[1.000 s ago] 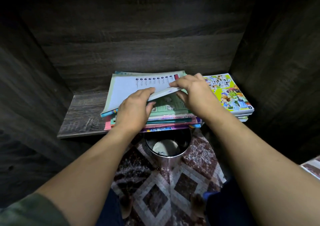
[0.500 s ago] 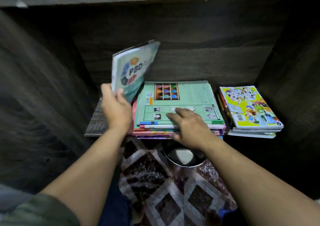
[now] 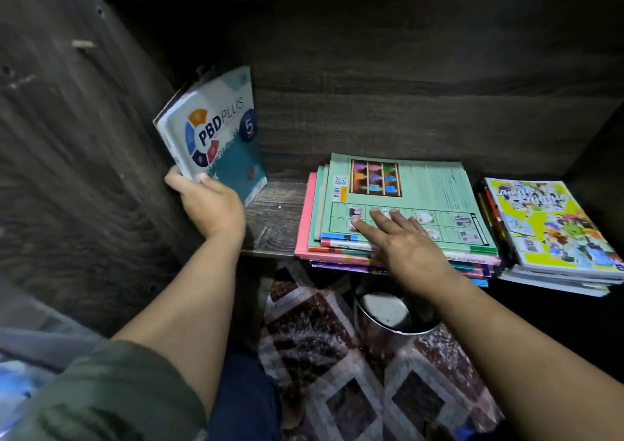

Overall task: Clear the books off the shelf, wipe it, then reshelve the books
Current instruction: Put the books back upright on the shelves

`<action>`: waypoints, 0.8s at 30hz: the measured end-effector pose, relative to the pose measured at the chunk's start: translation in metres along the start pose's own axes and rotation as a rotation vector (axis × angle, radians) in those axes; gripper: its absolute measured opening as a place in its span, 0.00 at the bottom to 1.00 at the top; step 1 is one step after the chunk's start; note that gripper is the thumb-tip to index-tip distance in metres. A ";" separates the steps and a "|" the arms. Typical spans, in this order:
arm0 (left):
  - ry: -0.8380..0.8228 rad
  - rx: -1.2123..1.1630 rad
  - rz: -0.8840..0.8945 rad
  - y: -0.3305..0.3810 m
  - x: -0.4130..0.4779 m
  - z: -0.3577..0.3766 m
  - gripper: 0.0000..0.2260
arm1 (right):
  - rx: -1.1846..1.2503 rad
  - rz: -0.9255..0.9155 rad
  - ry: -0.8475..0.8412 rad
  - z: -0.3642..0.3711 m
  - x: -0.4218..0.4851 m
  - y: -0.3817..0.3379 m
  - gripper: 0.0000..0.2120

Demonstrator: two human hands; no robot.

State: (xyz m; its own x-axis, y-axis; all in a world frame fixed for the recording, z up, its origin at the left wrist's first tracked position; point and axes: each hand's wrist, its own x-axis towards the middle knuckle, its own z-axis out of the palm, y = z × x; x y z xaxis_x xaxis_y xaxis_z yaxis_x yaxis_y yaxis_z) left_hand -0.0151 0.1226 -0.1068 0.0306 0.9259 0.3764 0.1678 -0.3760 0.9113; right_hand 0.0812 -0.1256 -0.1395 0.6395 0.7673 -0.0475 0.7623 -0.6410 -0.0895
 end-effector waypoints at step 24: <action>-0.718 0.847 0.773 0.046 -0.056 0.006 0.37 | -0.002 0.172 -0.029 -0.022 -0.018 0.046 0.42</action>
State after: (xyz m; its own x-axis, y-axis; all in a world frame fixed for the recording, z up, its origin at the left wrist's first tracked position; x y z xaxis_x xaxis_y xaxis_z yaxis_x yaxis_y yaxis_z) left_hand -0.0034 0.0535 -0.0872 0.8530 0.4008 0.3343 0.4163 -0.9088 0.0275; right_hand 0.1076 -0.1694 -0.1206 0.7574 0.6466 -0.0907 0.6422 -0.7628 -0.0753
